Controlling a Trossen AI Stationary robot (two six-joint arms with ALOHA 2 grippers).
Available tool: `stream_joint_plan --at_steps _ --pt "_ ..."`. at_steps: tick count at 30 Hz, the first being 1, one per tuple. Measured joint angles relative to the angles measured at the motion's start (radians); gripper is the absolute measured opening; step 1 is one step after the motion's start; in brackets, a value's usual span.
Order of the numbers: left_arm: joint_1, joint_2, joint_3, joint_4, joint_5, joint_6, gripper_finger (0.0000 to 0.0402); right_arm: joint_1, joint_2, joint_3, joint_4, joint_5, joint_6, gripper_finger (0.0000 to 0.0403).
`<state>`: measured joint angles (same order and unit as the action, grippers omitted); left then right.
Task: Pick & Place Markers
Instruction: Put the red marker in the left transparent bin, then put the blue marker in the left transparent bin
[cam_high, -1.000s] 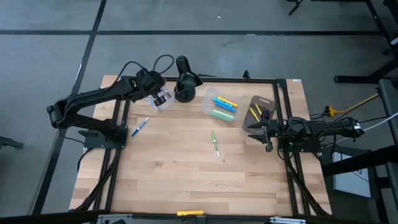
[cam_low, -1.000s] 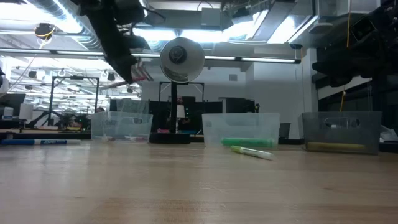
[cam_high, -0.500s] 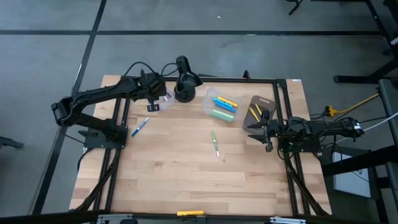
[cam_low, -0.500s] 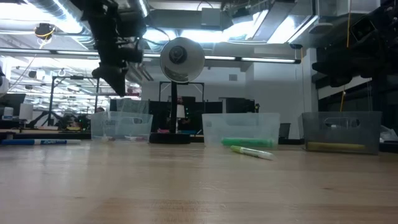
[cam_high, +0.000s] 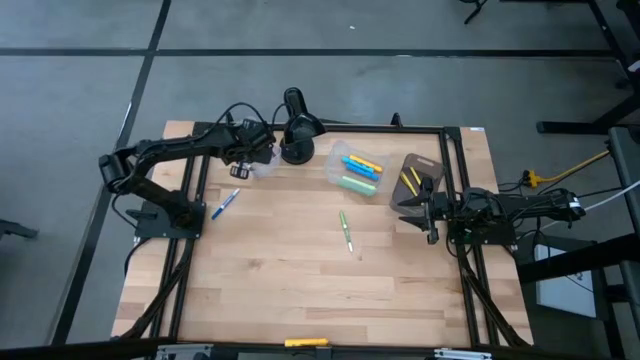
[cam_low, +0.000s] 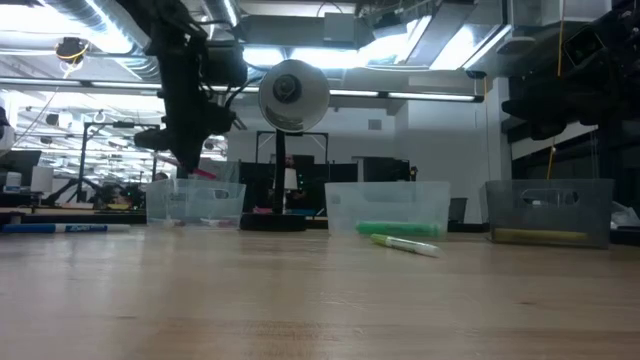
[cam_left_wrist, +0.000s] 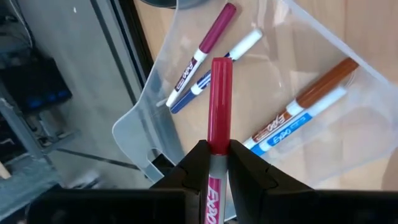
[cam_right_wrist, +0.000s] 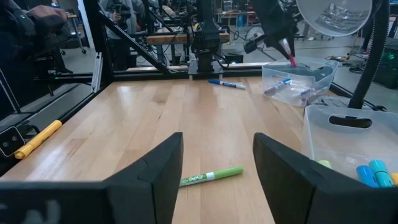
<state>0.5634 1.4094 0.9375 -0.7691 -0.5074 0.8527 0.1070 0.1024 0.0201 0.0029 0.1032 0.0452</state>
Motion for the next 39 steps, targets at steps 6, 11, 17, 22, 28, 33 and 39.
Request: stream_joint_plan --at_steps 6,11,17,22,28,33,39 --pt "-0.001 -0.005 0.0 -0.001 -0.002 0.023 0.004 0.0 0.0 0.0 0.0 0.0 0.0 0.0194" --pt "-0.001 -0.005 0.0 -0.005 0.006 0.024 0.0052 0.0 0.0 0.0 0.0 0.0 0.0 0.0194" --pt "-0.001 -0.005 0.0 -0.006 0.005 0.024 0.0067 0.0 0.0 0.0 0.0 0.0 0.0 0.0194" --pt "-0.001 -0.005 0.0 -0.009 0.002 0.006 0.0069 0.0 0.0 0.0 0.0 0.0 0.0 0.0194" --pt "-0.001 -0.005 0.0 -0.02 0.001 -0.018 0.0069 0.0 0.0 0.0 0.0 0.0 0.0 0.0194" --pt "-0.001 -0.005 0.0 -0.022 0.002 -0.085 0.0065 0.0 0.0 0.0 0.0 0.0 0.0 0.0194" --pt "-0.009 -0.044 0.0 -0.025 0.035 -0.17 0.0058 0.0 0.0 0.0 0.0 0.0 0.0 0.0194"
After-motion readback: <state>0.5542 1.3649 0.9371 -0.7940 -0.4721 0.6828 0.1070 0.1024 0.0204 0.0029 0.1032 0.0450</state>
